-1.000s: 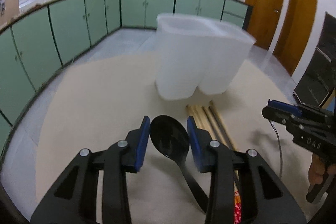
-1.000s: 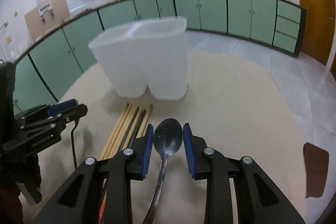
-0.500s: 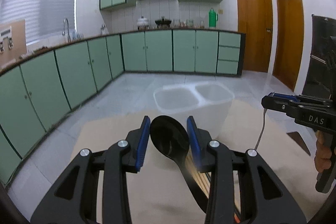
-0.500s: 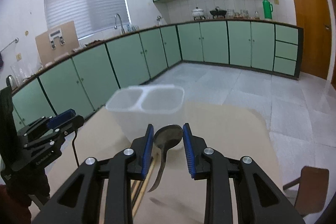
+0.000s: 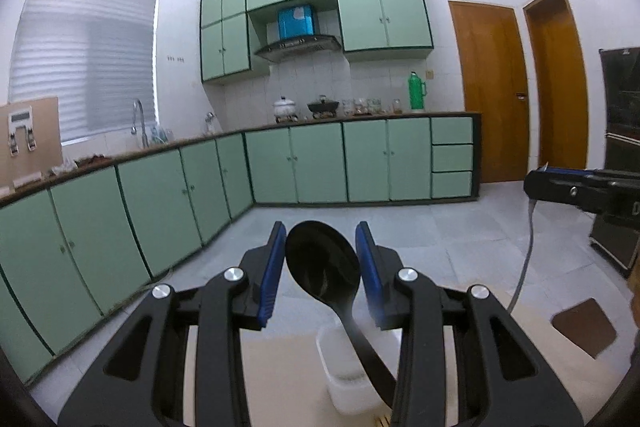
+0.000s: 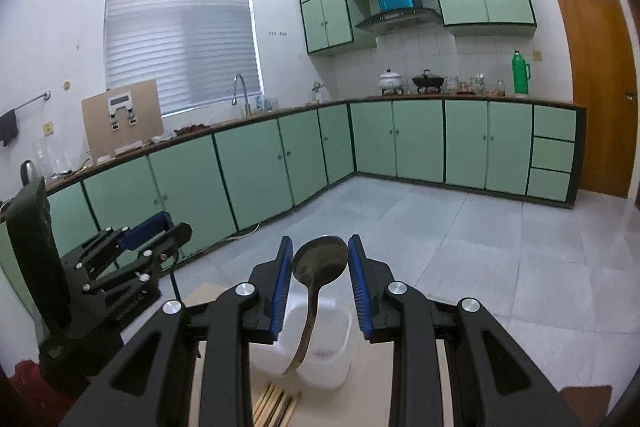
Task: Organize utensils
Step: 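Lift both spoons and drop them into the white utensil holder, opening both grippers, then withdraw both open grippers from the holder back over the chopsticks, then grasp one plain wooden chopstick with each gripper from the bundle, then carry both wooden chopsticks to the holder, insert them upright, open both grippers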
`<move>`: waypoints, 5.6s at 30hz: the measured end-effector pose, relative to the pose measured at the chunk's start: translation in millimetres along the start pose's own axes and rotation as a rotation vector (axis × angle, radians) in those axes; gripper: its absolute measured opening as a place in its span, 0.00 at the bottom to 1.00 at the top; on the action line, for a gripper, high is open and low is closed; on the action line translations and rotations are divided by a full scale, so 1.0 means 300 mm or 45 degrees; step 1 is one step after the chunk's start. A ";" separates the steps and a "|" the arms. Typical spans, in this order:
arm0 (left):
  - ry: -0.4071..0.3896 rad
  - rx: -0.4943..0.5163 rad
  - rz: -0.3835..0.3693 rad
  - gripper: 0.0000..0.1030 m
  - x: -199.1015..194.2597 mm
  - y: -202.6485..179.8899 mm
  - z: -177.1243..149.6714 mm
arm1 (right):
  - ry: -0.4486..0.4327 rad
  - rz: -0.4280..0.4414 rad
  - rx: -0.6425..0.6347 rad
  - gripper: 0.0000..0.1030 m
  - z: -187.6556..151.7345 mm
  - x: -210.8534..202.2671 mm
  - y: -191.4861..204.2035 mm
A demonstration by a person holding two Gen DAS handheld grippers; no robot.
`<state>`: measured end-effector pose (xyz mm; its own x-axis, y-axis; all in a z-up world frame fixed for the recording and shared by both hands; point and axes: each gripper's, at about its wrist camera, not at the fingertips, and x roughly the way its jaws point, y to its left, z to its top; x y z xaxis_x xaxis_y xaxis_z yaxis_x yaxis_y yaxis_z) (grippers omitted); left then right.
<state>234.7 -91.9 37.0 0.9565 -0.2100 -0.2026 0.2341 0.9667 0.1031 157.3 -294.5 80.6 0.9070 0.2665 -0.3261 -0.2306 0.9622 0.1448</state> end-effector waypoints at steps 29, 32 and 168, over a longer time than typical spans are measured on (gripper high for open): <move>0.244 -0.009 -0.013 0.50 0.287 0.042 -0.143 | 0.202 -0.106 -0.024 0.50 -0.137 0.302 -0.030; 0.257 -0.017 -0.004 0.56 0.237 0.060 -0.156 | 0.186 -0.120 -0.013 0.62 -0.150 0.252 -0.032; 0.291 -0.028 -0.219 0.06 -0.462 0.046 -0.143 | 0.306 0.037 -0.104 0.06 -0.214 -0.301 0.117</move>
<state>97.7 -43.2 24.6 0.8383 -0.3350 -0.4301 0.3830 0.9234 0.0273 44.6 -281.4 55.2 0.7922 0.2904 -0.5367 -0.2921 0.9527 0.0843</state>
